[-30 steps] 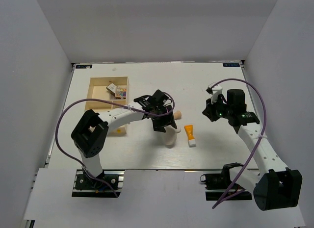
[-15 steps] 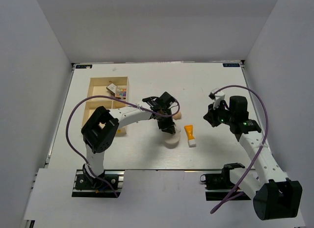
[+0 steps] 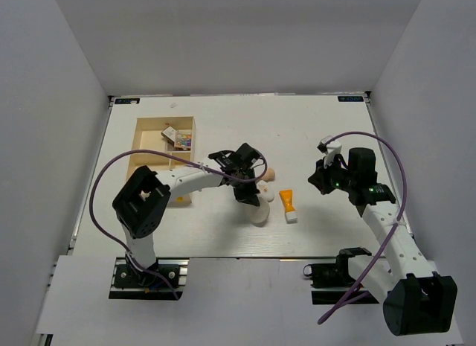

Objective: Organize the makeup

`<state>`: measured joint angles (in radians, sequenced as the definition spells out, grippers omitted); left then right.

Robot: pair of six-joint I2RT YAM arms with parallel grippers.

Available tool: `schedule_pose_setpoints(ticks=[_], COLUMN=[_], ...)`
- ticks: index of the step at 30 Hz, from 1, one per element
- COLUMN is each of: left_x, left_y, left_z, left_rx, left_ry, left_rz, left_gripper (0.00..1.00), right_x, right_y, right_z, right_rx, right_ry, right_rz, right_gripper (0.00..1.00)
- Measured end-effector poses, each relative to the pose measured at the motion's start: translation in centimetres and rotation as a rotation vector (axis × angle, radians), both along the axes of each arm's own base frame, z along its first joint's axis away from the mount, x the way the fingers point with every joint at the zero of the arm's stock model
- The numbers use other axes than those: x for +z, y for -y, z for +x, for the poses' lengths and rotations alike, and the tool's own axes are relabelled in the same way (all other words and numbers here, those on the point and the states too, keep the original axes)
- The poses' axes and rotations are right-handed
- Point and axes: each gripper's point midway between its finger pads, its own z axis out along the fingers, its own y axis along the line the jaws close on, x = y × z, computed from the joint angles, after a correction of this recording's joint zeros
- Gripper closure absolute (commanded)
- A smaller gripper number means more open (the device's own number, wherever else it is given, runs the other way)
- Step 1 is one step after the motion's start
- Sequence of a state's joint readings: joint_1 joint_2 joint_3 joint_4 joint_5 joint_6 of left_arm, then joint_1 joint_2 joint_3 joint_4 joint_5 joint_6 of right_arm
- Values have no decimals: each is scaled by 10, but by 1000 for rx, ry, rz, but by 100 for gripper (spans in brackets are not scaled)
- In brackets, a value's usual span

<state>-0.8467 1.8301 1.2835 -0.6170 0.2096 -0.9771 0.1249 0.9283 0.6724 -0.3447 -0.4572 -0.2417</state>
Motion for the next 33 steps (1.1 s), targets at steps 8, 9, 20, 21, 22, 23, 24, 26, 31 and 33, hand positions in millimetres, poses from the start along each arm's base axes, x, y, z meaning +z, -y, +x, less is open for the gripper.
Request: schedule_pose_setpoints(ticks=[8,9,20,21,22,23,24,26,31,33], left_x=[2,5,47,45,42,39,35,27,11,10], left_y=[-11,-11,-5,-4,-4,-3,-2,0,6,9], left_z=[-4,-3,5,5,6,6,7,9,14,15], left_rx=[16,18,61,61,60,60,60,58,47,37], left_ry=[20,30,106,101,95,89,82,67,36,29], left_rz=[10,5,-94,-88,-81,-74,-66,-47,-10,0], left_gripper=[68,61,24,24,24,24,24,24,24,25], right_x=[1,0,-7,-7,-7,-7,-7,-7,-7,-7], right_y=[0,0,-1,-1,-1,-1,-1,-1,0,0], right_z=[0,-1,-7,-7,-7,-7,-7,-7,-6,-6], right_rx=[-1,0,6,7,7,6,7,6,4,3], right_ry=[3,4,-10,-11,-11,-11,-11,-11,-11,-11], right_rz=[4,4,8,9,9,9,9,9,9,9], right_gripper=[99,99,98,97,97,97,97,97,97,97])
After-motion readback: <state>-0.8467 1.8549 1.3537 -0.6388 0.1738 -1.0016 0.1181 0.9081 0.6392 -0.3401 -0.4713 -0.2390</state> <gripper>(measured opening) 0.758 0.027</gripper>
